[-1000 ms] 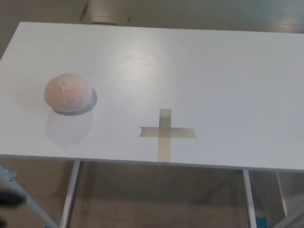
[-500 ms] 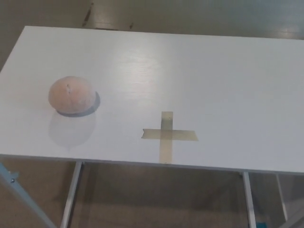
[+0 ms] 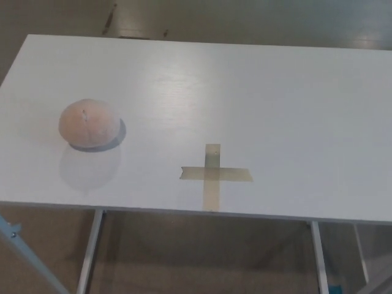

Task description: Use the left hand to take the pink dumpling toy on a person's hand and put it on the desk.

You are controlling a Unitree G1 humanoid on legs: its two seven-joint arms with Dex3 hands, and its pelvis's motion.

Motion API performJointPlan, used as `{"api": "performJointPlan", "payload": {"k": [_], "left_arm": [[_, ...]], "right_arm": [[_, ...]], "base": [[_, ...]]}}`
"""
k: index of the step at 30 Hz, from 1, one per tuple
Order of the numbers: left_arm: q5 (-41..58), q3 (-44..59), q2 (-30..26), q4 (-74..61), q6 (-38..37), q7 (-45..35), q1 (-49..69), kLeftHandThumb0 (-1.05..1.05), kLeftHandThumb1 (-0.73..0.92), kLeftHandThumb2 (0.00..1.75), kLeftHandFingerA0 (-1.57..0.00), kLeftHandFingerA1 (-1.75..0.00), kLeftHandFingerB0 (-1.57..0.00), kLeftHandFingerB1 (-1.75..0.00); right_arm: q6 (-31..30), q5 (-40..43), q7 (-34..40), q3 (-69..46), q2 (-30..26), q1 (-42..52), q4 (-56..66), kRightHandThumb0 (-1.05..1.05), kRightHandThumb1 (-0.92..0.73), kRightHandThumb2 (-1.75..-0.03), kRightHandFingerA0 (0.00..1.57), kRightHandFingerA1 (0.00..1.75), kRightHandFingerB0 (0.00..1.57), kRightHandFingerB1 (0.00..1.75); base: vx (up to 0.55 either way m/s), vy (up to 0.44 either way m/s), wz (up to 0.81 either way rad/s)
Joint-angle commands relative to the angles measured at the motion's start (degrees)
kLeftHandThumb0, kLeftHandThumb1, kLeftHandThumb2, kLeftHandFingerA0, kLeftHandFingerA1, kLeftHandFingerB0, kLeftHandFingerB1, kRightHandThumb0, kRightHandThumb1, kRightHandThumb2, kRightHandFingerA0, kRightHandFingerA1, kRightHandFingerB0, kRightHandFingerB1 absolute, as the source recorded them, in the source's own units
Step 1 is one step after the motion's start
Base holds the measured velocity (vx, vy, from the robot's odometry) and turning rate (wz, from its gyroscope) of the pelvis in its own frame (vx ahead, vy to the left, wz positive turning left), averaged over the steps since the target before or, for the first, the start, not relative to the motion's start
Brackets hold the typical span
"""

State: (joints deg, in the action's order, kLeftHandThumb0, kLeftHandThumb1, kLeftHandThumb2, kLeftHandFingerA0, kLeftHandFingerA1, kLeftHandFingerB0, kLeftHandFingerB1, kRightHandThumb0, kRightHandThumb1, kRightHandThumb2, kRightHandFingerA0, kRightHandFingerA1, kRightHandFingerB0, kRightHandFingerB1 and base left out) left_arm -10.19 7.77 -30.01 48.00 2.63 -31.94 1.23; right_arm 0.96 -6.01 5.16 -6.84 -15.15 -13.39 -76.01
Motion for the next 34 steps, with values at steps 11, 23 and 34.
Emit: {"api": "performJointPlan", "payload": {"k": [11,23,34], "left_arm": [[-3.90,-6.27,0.17,25.22,-8.28,21.58,-8.51,-0.64,0.90,0.67,-0.45,-0.36,-0.26,-0.29],[-2.87,-6.58,0.16,27.05,-9.75,22.06,-9.21,-0.63,0.84,0.67,-0.46,-0.36,-0.25,-0.30],[-1.99,-5.83,0.50,27.31,-11.18,25.28,-6.67,-0.61,0.80,0.66,-0.50,-0.38,-0.30,-0.31]], "right_arm": [[2.83,0.40,1.06,-0.16,0.51,0.23,0.20,-0.22,-0.66,-0.59,0.70,0.48,0.46,0.40],[2.78,0.33,0.57,-0.34,0.49,0.55,-0.01,-0.21,-0.66,-0.59,0.70,0.48,0.48,0.40],[4.43,0.98,4.48,-1.66,0.46,3.95,-0.08,-0.18,-0.64,-0.58,0.79,0.52,0.52,0.42]], "base": [[0.00,0.000,0.00],[0.00,0.000,0.00],[0.00,0.000,0.00]]}}
